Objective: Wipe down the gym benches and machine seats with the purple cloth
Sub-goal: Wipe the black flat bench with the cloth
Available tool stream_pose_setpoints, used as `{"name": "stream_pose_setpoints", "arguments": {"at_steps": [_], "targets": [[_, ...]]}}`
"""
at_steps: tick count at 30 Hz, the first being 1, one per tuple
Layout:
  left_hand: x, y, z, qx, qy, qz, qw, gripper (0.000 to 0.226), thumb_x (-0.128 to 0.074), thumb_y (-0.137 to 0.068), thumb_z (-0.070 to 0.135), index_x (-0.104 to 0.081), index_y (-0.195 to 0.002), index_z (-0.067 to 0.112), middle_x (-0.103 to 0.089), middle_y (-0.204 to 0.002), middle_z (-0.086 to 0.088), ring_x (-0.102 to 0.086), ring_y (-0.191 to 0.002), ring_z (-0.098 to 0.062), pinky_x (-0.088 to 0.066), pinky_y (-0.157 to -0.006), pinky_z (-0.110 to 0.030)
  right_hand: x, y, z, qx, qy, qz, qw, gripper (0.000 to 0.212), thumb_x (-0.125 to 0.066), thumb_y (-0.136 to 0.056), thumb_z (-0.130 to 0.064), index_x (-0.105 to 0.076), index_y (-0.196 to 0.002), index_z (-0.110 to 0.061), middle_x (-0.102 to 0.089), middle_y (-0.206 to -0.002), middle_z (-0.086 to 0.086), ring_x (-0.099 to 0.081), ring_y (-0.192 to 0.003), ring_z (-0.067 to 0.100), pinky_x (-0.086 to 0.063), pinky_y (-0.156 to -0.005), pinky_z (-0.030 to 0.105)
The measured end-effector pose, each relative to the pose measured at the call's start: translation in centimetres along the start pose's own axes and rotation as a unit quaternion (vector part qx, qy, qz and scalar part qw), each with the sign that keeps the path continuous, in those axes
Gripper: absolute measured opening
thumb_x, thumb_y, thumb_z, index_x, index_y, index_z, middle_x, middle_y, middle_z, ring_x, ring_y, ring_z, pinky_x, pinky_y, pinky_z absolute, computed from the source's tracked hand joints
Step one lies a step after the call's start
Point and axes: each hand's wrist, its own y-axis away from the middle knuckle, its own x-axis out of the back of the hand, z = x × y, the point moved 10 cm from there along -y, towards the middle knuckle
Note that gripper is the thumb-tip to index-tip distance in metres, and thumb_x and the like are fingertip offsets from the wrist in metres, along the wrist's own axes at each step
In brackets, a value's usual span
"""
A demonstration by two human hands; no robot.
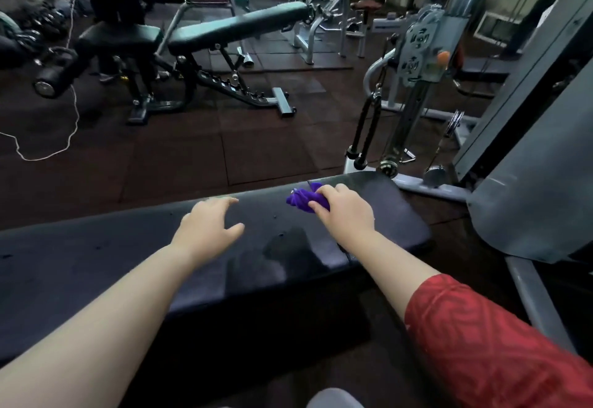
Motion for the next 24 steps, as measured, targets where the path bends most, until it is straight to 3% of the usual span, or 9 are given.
{"name": "stream_pose_setpoints", "arguments": {"at_steps": [6,10,17,24], "targets": [[-6.1,-0.1,-0.1,-0.029,-0.022,0.035,0.999,0.061,-0.060,-0.085,0.046,-0.043,-0.140,0.025,-0.047,-0.141,0.003,-0.039,-0.132,-0.019,-0.036,-0.106,-0.040,-6.8,2.5,2.3,-0.002,0.035,0.030,0.999,0.030,-0.049,-0.091,-0.050,-0.056,-0.110,-0.028,-0.054,-0.100,0.004,-0.056,-0.096,0.028,-0.041,-0.065,0.035],[-8.1,1.3,-0.1,-0.028,-0.037,0.026,0.999,0.061,-0.056,-0.087,0.048,-0.041,-0.141,0.025,-0.045,-0.143,0.004,-0.038,-0.132,-0.019,-0.035,-0.105,-0.038,-10.5,4.3,3.5,-0.022,0.060,-0.040,0.997,0.037,-0.048,-0.090,-0.051,-0.048,-0.124,-0.037,-0.049,-0.114,0.005,-0.049,-0.108,0.029,-0.045,-0.079,0.039],[-10.0,2.2,-1.2,-0.021,-0.080,-0.012,0.997,0.060,-0.053,-0.088,0.051,-0.040,-0.141,0.027,-0.044,-0.144,0.003,-0.037,-0.133,-0.020,-0.033,-0.104,-0.040,-12.3,4.1,3.2,0.026,0.060,-0.098,0.993,0.035,-0.044,-0.093,-0.049,-0.044,-0.126,-0.038,-0.042,-0.116,0.005,-0.041,-0.112,0.028,-0.043,-0.086,0.042],[-10.9,-2.7,-2.2,-0.008,-0.086,-0.001,0.996,0.059,-0.050,-0.089,0.053,-0.040,-0.141,0.027,-0.042,-0.146,0.003,-0.035,-0.135,-0.020,-0.031,-0.105,-0.043,-14.0,-2.6,2.1,0.103,0.065,-0.060,0.991,0.031,-0.046,-0.093,-0.046,-0.048,-0.120,-0.032,-0.045,-0.111,0.007,-0.043,-0.110,0.030,-0.044,-0.083,0.042]]}}
